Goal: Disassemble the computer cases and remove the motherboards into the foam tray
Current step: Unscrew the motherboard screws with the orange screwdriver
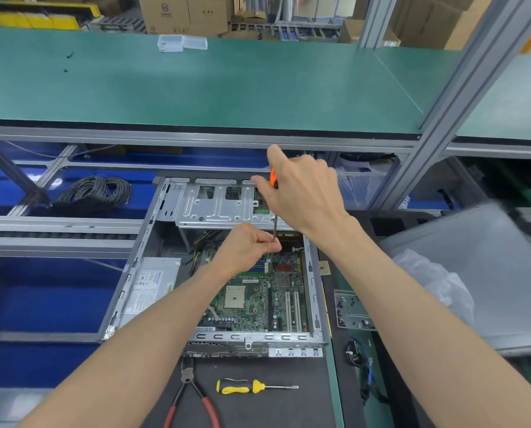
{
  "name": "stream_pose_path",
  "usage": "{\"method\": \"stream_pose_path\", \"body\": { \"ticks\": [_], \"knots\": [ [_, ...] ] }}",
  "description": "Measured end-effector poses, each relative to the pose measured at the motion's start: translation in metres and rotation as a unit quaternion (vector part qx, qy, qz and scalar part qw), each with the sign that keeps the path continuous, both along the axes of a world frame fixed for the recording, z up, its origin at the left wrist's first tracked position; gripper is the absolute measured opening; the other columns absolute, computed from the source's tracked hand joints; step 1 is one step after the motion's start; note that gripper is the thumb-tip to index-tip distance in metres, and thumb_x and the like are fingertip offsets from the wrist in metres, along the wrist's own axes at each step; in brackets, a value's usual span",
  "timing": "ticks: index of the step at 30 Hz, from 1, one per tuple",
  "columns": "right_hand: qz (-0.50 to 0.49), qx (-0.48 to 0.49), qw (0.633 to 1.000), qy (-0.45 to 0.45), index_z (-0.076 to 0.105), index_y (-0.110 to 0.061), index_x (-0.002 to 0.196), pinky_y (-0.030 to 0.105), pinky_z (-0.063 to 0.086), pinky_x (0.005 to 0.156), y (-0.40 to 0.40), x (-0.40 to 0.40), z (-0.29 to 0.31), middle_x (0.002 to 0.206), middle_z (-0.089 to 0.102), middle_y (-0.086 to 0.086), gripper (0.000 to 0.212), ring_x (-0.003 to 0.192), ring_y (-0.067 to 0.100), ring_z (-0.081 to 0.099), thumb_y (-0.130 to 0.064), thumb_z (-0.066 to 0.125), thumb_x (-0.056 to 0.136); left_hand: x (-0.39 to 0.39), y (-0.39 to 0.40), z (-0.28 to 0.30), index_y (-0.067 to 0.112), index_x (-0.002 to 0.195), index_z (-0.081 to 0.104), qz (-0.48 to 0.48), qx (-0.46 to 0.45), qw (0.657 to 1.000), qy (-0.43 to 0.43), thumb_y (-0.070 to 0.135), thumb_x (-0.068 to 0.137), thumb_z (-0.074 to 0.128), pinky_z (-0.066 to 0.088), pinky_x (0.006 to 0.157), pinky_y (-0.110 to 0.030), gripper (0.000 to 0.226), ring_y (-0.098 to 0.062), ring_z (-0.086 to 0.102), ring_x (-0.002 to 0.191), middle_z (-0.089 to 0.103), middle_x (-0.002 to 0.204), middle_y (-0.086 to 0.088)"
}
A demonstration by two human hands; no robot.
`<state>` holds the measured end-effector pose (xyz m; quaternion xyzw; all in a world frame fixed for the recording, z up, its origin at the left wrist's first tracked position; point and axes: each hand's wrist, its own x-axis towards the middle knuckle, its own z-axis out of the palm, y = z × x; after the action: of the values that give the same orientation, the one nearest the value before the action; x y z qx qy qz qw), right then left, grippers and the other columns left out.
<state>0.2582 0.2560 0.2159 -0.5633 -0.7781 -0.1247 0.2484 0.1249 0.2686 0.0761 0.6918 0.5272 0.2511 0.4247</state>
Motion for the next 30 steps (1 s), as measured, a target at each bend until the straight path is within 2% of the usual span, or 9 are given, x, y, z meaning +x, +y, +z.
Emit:
{"method": "stream_pose_path", "body": {
  "ticks": [3, 6, 9, 12, 16, 19, 22, 27, 30],
  "knots": [
    [0.094, -0.088, 0.992, 0.008, 0.047, -0.014, 0.093, 0.038, 0.04, 0.064, 0.003, 0.001, 0.013, 0.069, 0.051, -0.002, 0.014, 0.071, 0.036, 0.051, -0.025, 0.057, 0.092, -0.001, -0.003, -0.005, 0.01, 0.098, 0.081, 0.014, -0.001, 1.0, 0.013, 0.018, 0.09, 0.074, 0.04, 0.071, 0.003, 0.013, 0.018, 0.059, 0.071, 0.077, 0.094, 0.01],
    [0.165, -0.176, 0.97, 0.015, 0.06, -0.015, 0.092, 0.035, 0.042, 0.064, 0.004, 0.008, 0.029, 0.061, 0.046, -0.012, 0.014, 0.064, 0.017, 0.048, -0.008, 0.058, 0.08, -0.002, -0.006, -0.01, 0.014, 0.097, 0.081, 0.027, 0.01, 0.999, 0.019, 0.02, 0.088, 0.076, 0.047, 0.085, -0.008, 0.012, 0.012, 0.063, 0.085, 0.077, 0.102, 0.005],
    [0.15, -0.191, 0.97, 0.013, 0.058, -0.021, 0.093, 0.035, 0.037, 0.063, 0.004, 0.009, 0.03, 0.065, 0.044, -0.01, 0.009, 0.065, 0.022, 0.048, -0.022, 0.057, 0.085, 0.0, -0.007, -0.014, 0.018, 0.093, 0.082, 0.047, 0.037, 0.998, 0.026, 0.023, 0.087, 0.077, 0.049, 0.081, -0.009, 0.009, 0.017, 0.062, 0.077, 0.076, 0.096, 0.013],
    [0.059, -0.134, 0.986, -0.078, 0.048, -0.022, 0.089, 0.037, 0.034, 0.064, 0.005, 0.008, 0.028, 0.07, 0.04, -0.001, 0.035, 0.071, 0.032, 0.046, -0.057, 0.05, 0.094, 0.003, -0.009, -0.015, 0.019, 0.09, 0.082, 0.051, 0.051, 0.997, 0.04, 0.024, 0.086, 0.077, 0.051, 0.081, -0.02, 0.008, 0.008, 0.066, 0.081, 0.07, 0.09, 0.029],
    [0.114, -0.174, 0.976, -0.055, 0.053, -0.024, 0.093, 0.037, 0.042, 0.068, 0.008, 0.012, 0.031, 0.077, 0.054, 0.001, 0.007, 0.082, 0.032, 0.052, -0.029, 0.057, 0.09, 0.007, -0.013, -0.011, 0.019, 0.091, 0.082, 0.051, 0.041, 0.997, 0.036, 0.025, 0.086, 0.077, 0.053, 0.076, -0.027, 0.009, -0.009, 0.071, 0.079, 0.078, 0.085, 0.007],
    [0.144, -0.211, 0.966, -0.038, 0.063, -0.023, 0.096, 0.029, 0.035, 0.065, 0.008, 0.021, 0.037, 0.069, 0.052, -0.013, 0.022, 0.071, 0.017, 0.046, -0.012, 0.058, 0.078, 0.006, -0.015, 0.006, 0.025, 0.099, 0.08, 0.042, 0.012, 0.999, 0.001, 0.027, 0.085, 0.079, 0.035, 0.052, -0.02, 0.015, -0.003, 0.039, 0.042, 0.053, 0.047, 0.012],
    [0.182, -0.282, 0.942, 0.004, 0.071, -0.023, 0.092, 0.028, 0.042, 0.061, 0.004, 0.022, 0.045, 0.076, 0.063, -0.007, 0.028, 0.068, 0.007, 0.053, -0.017, 0.059, 0.067, 0.002, -0.01, 0.034, 0.025, 0.114, 0.072, 0.027, -0.007, 0.993, -0.111, 0.024, 0.081, 0.083, 0.018, 0.045, -0.021, 0.035, -0.009, 0.019, 0.043, 0.028, 0.045, 0.012],
    [0.202, -0.298, 0.931, 0.054, 0.072, -0.025, 0.098, 0.032, 0.047, 0.069, -0.004, 0.018, 0.043, 0.089, 0.067, -0.003, 0.031, 0.077, 0.017, 0.057, -0.013, 0.059, 0.072, 0.012, -0.004, 0.068, 0.012, 0.092, 0.062, -0.021, 0.062, 0.978, -0.199, 0.002, 0.081, 0.074, 0.045, 0.06, -0.026, 0.019, -0.009, 0.052, 0.061, 0.063, 0.069, 0.012],
    [0.118, -0.212, 0.97, -0.018, 0.058, -0.021, 0.099, 0.039, 0.042, 0.071, -0.007, 0.006, 0.035, 0.092, 0.059, -0.001, 0.023, 0.084, 0.028, 0.053, -0.042, 0.052, 0.094, 0.022, -0.003, 0.069, 0.007, 0.086, 0.063, 0.06, 0.101, 0.984, -0.136, 0.028, 0.074, 0.069, 0.043, 0.056, -0.022, 0.026, -0.001, 0.051, 0.059, 0.065, 0.07, 0.003]
  ]
}}
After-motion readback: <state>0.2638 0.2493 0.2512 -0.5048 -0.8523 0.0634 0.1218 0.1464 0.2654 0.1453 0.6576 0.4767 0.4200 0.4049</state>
